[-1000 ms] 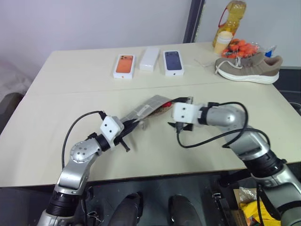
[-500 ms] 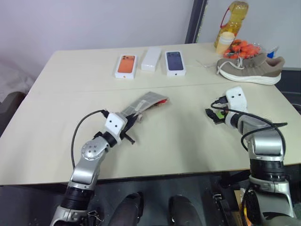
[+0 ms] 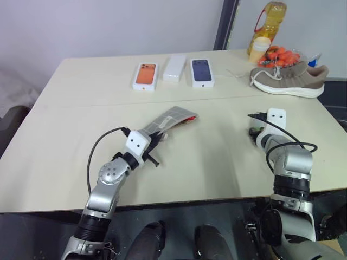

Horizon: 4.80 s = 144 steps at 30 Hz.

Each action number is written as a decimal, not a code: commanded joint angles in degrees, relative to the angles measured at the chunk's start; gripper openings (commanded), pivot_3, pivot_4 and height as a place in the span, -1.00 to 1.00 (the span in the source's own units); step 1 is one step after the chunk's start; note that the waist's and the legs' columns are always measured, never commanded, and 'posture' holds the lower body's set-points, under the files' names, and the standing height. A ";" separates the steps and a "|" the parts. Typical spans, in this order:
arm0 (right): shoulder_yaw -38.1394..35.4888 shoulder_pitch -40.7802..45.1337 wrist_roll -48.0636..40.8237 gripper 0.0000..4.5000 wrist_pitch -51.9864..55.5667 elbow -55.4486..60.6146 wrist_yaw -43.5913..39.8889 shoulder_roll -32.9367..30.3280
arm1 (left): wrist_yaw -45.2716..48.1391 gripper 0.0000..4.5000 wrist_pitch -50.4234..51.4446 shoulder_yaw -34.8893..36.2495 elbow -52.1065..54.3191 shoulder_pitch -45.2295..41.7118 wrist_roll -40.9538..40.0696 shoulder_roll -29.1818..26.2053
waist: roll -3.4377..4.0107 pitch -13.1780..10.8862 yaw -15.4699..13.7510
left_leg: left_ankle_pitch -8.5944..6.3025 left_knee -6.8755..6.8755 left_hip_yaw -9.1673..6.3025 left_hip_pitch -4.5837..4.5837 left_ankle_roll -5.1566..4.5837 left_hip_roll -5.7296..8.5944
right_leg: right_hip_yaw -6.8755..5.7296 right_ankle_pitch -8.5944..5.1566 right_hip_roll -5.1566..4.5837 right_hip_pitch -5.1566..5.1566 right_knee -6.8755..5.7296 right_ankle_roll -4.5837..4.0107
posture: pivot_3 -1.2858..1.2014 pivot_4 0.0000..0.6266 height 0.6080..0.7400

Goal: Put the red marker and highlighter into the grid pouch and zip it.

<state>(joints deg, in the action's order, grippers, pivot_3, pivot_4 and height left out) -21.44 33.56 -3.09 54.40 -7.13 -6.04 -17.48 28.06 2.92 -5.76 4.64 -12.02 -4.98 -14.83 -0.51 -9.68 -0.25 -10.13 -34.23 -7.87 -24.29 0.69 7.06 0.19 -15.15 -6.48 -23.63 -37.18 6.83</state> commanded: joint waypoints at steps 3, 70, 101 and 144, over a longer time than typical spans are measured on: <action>15.55 -2.30 2.80 -0.59 -10.09 8.14 -11.25 -8.23 | -0.19 -1.00 -0.61 1.66 2.22 -0.72 -0.90 -0.90 | 0.03 -0.02 0.37 | 0.00 0.00 0.00 0.00 0.00 0.00 | -0.01 0.00 0.00 -0.01 0.00 0.00 | 0.03 -0.52 1.00; 19.89 -6.36 -14.97 0.97 -5.09 35.32 -41.35 -15.07 | 5.92 -1.00 18.08 2.33 3.02 -11.84 -15.45 2.50 | -0.10 -0.06 -0.33 | -0.06 -0.07 -0.13 -0.04 -0.08 0.01 | -0.18 -0.05 -0.08 0.11 0.11 0.07 | 0.03 -0.52 1.00; 21.24 -4.43 -14.75 -0.99 -2.95 28.71 -23.80 -7.86 | 5.02 -1.00 21.29 4.46 1.63 -14.05 -18.68 4.36 | -0.09 -0.06 -0.32 | -0.05 -0.11 -0.13 -0.05 -0.06 0.03 | -0.17 -0.04 -0.04 0.10 0.07 0.06 | 0.03 -0.52 1.00; 13.56 -17.46 -17.18 0.26 -20.24 21.09 -34.62 -21.60 | 2.26 0.73 21.55 16.96 7.22 7.88 -17.13 -11.27 | -0.09 -0.08 -0.43 | -0.09 -0.07 -0.09 -0.03 -0.11 0.00 | -0.16 -0.11 -0.24 0.15 0.18 -0.02 | 0.03 -0.52 1.00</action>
<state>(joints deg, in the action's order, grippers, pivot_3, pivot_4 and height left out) -5.83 15.91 -19.36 35.84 14.08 -40.33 -39.30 30.79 25.88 8.92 9.91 -4.64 -22.89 -25.26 -0.59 -9.76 -0.68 -10.23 -34.29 -7.96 -24.32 0.58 7.05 0.03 -15.30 -6.73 -23.49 -37.01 6.74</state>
